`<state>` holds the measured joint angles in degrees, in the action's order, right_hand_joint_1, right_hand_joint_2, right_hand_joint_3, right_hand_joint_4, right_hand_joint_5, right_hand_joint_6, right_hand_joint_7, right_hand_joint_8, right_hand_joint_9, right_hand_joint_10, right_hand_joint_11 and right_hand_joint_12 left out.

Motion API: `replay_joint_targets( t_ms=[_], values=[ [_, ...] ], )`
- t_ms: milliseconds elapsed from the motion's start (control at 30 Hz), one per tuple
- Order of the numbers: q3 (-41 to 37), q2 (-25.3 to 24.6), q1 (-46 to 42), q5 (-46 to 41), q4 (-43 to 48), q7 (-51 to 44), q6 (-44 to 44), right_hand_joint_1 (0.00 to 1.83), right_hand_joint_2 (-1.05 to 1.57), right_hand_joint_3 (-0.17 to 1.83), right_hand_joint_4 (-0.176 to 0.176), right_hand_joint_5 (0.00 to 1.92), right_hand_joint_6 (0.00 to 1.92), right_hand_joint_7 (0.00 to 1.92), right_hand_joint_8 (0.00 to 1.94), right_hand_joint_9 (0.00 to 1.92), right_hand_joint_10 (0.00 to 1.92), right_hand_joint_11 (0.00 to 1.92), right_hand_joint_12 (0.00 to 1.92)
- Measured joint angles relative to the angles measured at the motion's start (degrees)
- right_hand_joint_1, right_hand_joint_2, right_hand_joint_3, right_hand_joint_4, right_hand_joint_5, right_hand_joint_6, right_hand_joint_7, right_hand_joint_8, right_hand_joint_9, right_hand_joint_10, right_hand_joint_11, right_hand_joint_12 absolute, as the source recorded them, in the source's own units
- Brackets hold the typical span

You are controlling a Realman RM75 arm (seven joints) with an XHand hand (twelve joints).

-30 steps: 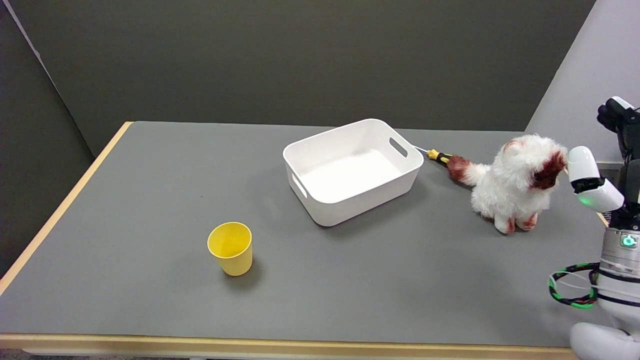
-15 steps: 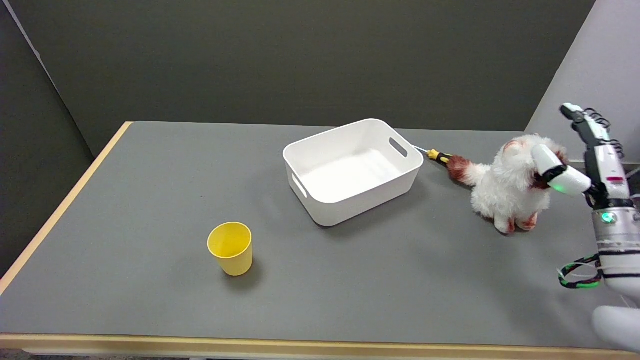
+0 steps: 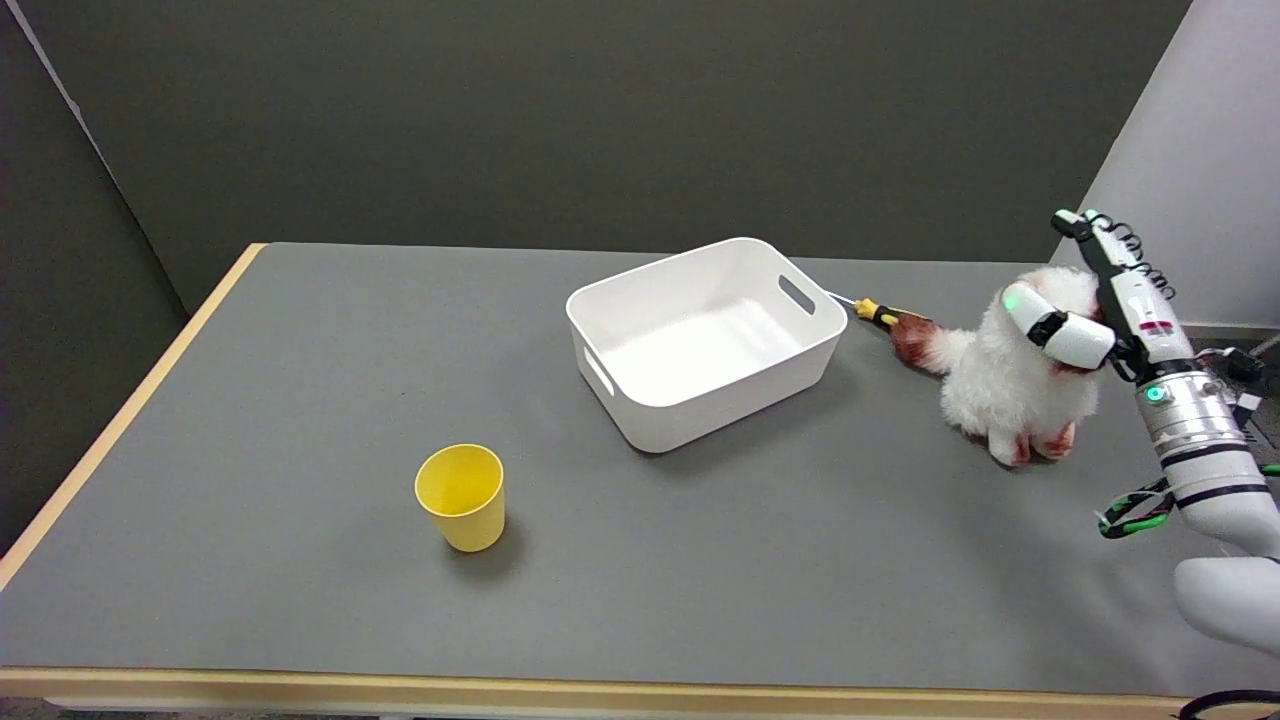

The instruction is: Pick up the plush toy.

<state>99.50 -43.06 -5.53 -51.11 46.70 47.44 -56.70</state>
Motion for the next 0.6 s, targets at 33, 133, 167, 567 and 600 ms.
replay_joint_targets(
  t_ms=[33, 133, 167, 567, 600],
  values=[
    [-0.16, -0.21, 0.02, 0.20, 0.14, -0.17, 0.69, 0.33, 0.53, 0.85, 0.032, 0.10, 0.38, 0.02, 0.16, 0.00, 0.09, 0.00, 0.63],
    [-0.71, -1.05, -0.21, 0.63, 0.66, -0.66, 2.47, 0.35, 0.53, 0.86, 0.021, 0.12, 0.40, 0.04, 0.20, 0.00, 0.16, 0.00, 0.72],
    [-0.83, -1.31, -0.38, 0.73, 0.78, -0.80, 2.94, 0.42, 0.57, 0.83, 0.006, 0.16, 0.39, 0.10, 0.25, 0.00, 0.37, 0.00, 0.86],
    [-1.93, -4.20, -2.13, 0.02, 2.12, -2.76, 6.27, 1.15, 1.19, 0.22, -0.110, 0.52, 1.58, 0.81, 1.41, 0.79, 1.41, 0.92, 1.92],
    [-2.00, -4.39, -2.15, -0.02, 2.16, -2.92, 6.40, 1.17, 1.13, 0.31, -0.129, 0.55, 1.54, 0.83, 1.43, 0.84, 1.52, 1.01, 1.92]
  ],
)
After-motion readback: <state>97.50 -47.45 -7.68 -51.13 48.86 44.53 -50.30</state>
